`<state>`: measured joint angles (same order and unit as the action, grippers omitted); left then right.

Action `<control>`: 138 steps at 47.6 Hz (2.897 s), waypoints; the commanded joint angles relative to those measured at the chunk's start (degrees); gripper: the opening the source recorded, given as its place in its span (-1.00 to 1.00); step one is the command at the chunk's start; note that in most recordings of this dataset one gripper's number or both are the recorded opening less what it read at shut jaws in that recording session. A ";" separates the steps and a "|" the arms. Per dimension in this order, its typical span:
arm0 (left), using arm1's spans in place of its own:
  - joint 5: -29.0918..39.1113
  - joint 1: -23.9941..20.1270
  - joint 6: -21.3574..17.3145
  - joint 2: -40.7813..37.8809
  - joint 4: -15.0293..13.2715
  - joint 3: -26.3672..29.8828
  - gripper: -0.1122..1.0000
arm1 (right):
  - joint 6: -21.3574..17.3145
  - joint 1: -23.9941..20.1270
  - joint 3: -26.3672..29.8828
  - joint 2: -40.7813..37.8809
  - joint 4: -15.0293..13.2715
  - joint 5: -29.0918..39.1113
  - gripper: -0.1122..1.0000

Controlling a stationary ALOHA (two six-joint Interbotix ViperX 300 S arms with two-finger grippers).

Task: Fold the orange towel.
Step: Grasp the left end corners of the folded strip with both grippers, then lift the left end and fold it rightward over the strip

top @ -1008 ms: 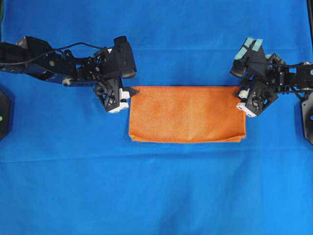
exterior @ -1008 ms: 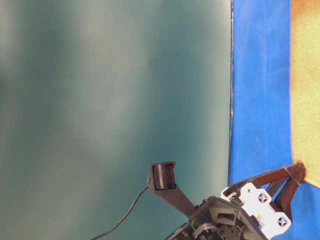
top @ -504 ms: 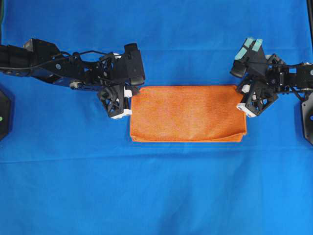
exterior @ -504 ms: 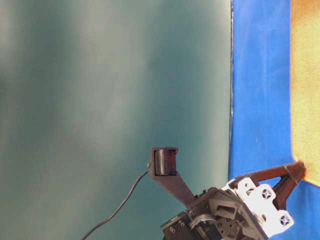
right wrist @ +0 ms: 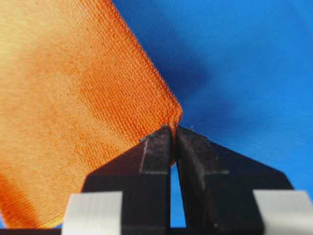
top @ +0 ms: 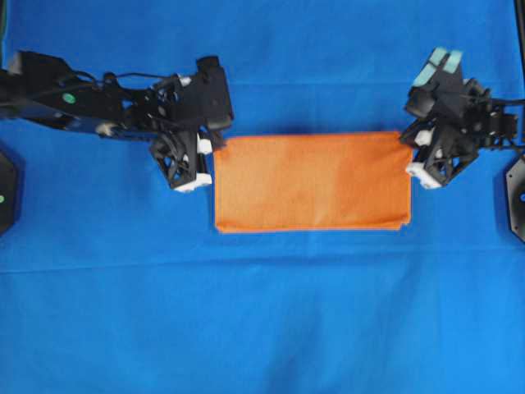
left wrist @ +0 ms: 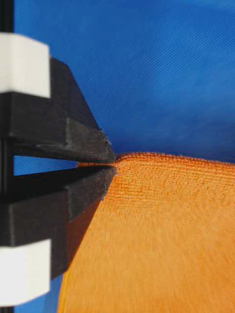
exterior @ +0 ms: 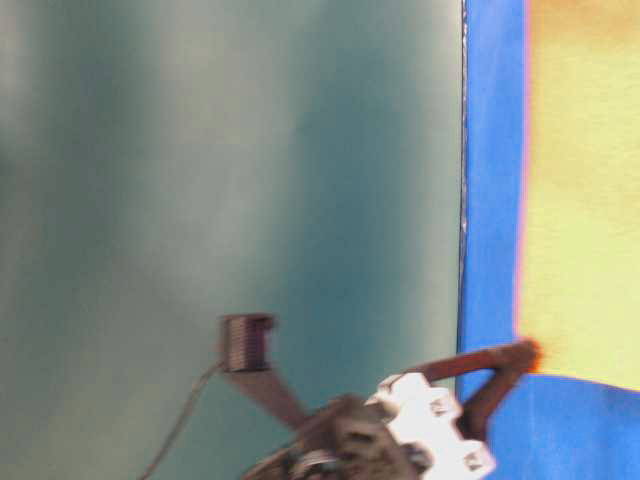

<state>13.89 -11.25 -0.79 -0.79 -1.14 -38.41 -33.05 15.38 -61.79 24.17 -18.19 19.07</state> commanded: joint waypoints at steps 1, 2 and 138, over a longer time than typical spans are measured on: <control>1.41 0.00 0.09 4.39 0.18 0.79 -0.77 | 0.09 -0.44 1.49 4.75 0.00 2.29 -0.74; 1.85 0.09 0.09 5.10 0.09 0.79 -0.77 | 0.09 -0.53 1.67 5.63 0.09 2.72 -0.74; -8.96 19.34 -9.93 -17.67 -0.44 31.73 -0.77 | 1.67 13.97 21.80 -12.92 -20.04 -6.94 -0.74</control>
<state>5.10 5.71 -11.43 -21.88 -1.14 -5.01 -31.29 28.30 -42.80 13.01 -37.79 13.97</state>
